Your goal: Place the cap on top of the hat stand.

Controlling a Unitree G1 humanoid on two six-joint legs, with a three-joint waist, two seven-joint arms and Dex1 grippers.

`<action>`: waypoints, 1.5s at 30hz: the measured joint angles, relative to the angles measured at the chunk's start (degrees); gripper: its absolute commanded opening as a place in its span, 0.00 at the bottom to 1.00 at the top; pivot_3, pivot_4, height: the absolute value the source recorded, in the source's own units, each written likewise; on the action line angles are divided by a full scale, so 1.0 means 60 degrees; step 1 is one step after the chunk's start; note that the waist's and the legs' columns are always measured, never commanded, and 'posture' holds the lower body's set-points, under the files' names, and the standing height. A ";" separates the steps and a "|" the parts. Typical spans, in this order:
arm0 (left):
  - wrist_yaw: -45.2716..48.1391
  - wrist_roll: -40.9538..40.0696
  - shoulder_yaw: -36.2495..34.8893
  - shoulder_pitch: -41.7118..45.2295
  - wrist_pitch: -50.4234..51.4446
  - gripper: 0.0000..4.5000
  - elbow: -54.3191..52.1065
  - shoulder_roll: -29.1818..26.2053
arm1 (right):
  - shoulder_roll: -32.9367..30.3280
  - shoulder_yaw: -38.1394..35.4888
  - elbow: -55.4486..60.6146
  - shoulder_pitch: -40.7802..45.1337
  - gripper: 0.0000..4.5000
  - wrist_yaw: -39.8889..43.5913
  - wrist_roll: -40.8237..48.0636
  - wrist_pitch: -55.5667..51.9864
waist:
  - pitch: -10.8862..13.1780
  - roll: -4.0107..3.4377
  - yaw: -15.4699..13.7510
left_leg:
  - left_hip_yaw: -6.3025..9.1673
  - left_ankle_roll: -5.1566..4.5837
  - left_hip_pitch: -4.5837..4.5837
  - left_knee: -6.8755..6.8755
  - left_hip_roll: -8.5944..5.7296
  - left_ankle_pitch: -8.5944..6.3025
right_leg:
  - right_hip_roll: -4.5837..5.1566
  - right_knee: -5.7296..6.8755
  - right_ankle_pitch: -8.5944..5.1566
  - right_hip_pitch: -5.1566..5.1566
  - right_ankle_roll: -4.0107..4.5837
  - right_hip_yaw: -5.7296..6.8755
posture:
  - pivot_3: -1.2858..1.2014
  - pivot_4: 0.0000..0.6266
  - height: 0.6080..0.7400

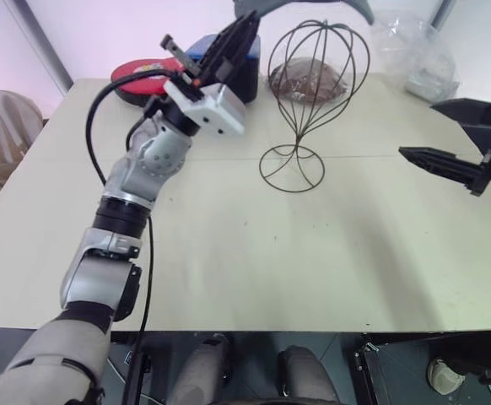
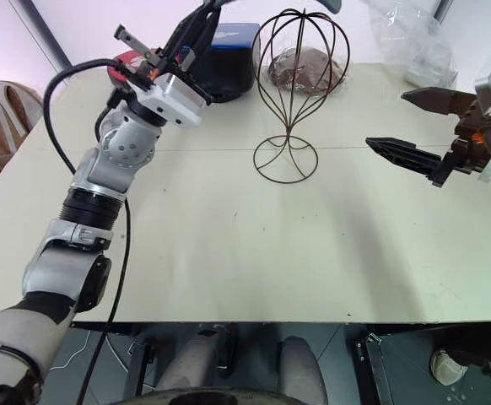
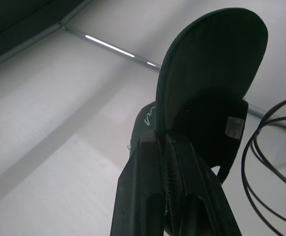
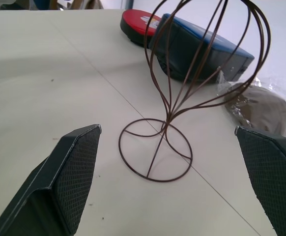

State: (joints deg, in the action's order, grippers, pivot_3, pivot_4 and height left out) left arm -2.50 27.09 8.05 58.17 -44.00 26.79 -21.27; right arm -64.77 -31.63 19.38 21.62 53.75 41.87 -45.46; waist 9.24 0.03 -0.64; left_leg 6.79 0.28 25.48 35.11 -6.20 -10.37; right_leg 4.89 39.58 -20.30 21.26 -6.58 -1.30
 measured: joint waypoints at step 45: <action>0.0490 0.0543 0.0791 -0.2203 0.0346 0.01 -0.1447 0.0576 | -0.0104 -0.0105 -0.0206 -0.0050 1.00 -0.0311 -0.0207 0.0416 | 0.0000 0.0000 -0.0013 | -0.0004 0.0000 -0.0002 0.0007 0.0001 0.0000 | -0.0001 0.0003 0.0000 -0.0004 0.0000 -0.0004 | 0.52 0.24 1.00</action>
State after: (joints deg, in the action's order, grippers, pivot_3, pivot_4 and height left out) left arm 0.44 30.34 12.80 44.96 -41.93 18.11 -17.82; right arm -65.40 -32.26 18.14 21.32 51.88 40.62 -42.96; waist 9.24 0.03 -0.71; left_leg 6.76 0.28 25.47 35.15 -6.19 -10.37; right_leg 4.88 39.60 -20.30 21.24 -6.58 -1.32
